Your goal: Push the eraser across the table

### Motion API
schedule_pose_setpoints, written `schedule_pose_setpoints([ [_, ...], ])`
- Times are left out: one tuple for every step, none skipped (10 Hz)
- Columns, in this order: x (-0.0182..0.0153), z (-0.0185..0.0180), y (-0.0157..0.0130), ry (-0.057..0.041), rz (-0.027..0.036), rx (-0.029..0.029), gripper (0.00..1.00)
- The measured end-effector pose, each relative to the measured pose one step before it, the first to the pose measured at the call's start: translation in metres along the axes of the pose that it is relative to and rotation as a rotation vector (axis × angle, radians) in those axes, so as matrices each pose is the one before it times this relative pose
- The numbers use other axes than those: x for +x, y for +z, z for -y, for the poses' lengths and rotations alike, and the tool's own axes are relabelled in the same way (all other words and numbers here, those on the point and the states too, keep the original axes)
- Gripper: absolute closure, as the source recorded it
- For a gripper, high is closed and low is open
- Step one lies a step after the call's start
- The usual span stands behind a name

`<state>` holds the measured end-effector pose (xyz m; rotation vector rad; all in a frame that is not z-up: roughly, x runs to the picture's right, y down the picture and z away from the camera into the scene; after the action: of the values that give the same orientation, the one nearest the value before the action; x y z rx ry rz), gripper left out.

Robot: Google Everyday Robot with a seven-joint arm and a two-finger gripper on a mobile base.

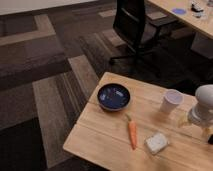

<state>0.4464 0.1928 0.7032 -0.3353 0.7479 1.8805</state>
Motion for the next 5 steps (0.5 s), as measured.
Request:
schedule_pose_setpoints([
  [-0.00561, 0.00143, 0.00381, -0.01071, 0.00809, -0.0022, 0.35],
  [-0.00344, 0.00241, 0.00225, -0.00347, 0.005, -0.00596, 0.35],
  [-0.00148, 0.00216, 0.00201, 0.0006, 0.00088, -0.00406, 0.35],
  [-0.00222, 0.00189, 0.00408, 0.00079, -0.00104, -0.01369, 0.35],
  [-0.00235, 0.00329, 0.00278, -0.00086, 0.00012, -0.0078, 0.35],
])
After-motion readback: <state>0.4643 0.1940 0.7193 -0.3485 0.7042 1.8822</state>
